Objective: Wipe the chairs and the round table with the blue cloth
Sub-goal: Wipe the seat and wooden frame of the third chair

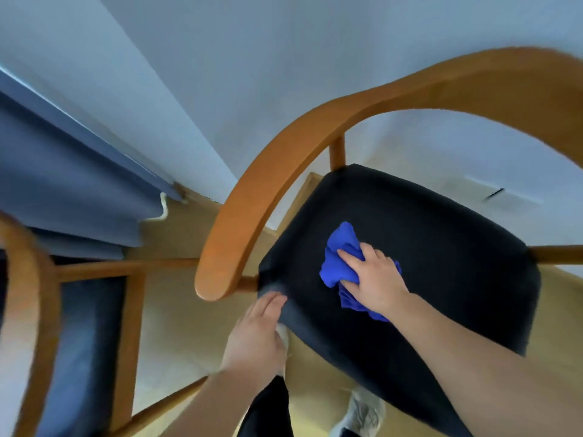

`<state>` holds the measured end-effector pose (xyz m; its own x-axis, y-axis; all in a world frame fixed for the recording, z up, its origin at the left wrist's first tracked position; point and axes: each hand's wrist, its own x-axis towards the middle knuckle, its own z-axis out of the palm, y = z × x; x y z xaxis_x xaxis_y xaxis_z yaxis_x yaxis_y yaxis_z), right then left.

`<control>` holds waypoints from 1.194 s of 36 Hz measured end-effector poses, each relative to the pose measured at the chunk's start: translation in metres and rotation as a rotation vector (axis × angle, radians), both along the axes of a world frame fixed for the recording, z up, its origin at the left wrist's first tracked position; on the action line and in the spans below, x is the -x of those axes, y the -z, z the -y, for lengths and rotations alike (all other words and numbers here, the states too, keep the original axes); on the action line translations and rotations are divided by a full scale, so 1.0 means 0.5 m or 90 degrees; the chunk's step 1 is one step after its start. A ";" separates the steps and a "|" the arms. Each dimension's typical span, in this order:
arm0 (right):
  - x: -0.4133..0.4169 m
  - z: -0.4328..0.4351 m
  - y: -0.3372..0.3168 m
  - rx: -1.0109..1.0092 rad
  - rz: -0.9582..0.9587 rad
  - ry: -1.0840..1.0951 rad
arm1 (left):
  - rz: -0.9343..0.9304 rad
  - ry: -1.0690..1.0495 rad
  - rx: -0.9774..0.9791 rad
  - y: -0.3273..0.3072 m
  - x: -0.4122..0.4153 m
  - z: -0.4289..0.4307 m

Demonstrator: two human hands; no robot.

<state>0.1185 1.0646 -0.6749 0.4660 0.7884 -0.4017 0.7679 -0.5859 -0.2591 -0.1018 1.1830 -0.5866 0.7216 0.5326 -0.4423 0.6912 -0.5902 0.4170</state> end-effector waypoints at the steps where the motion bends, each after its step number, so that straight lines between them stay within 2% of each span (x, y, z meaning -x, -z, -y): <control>1: 0.008 0.010 -0.017 -0.013 -0.020 0.014 | 0.000 -0.008 -0.007 -0.012 0.015 0.001; 6: 0.044 0.032 -0.152 -0.148 -0.086 0.036 | 0.008 -0.062 -0.027 -0.086 0.091 0.010; 12: 0.095 -0.052 -0.348 -0.337 -0.068 -0.101 | 0.005 -0.153 -0.052 -0.172 0.165 0.006; 16: 0.137 -0.170 -0.415 -0.391 -0.032 -0.177 | 0.025 -0.179 -0.070 -0.207 0.182 -0.029; 18: 0.158 -0.223 -0.410 -0.370 0.000 -0.199 | 0.032 -0.198 -0.087 -0.212 0.184 -0.054; 23: 0.208 -0.299 -0.337 -0.167 0.121 -0.258 | 0.056 -0.224 -0.093 -0.205 0.206 -0.112; 26: 0.213 -0.305 -0.318 -0.208 0.147 -0.317 | 0.061 -0.234 -0.088 -0.198 0.216 -0.134; 29: 0.200 -0.308 -0.306 -0.325 0.127 -0.482 | 0.071 -0.227 -0.071 -0.188 0.218 -0.154; 30: 0.194 -0.311 -0.305 -0.306 0.098 -0.529 | 0.079 -0.228 -0.066 -0.184 0.219 -0.163; 32: 0.177 -0.320 -0.305 -0.187 0.058 -0.593 | 0.093 -0.234 -0.057 -0.178 0.223 -0.183; 36: 0.135 -0.350 -0.328 -0.047 0.125 -0.744 | 0.085 -0.229 -0.067 -0.173 0.234 -0.218; 39: 0.125 -0.360 -0.332 -0.042 0.147 -0.749 | 0.076 -0.216 -0.069 -0.168 0.236 -0.237; 43: 0.129 -0.373 -0.323 -0.114 0.141 -0.733 | 0.084 -0.213 -0.085 -0.154 0.217 -0.266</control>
<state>0.0539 1.2513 -0.5135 -0.5092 0.8257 -0.2428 0.8576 0.5107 -0.0618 -0.2100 1.3159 -0.5097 0.5440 0.7952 -0.2680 0.8006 -0.3963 0.4494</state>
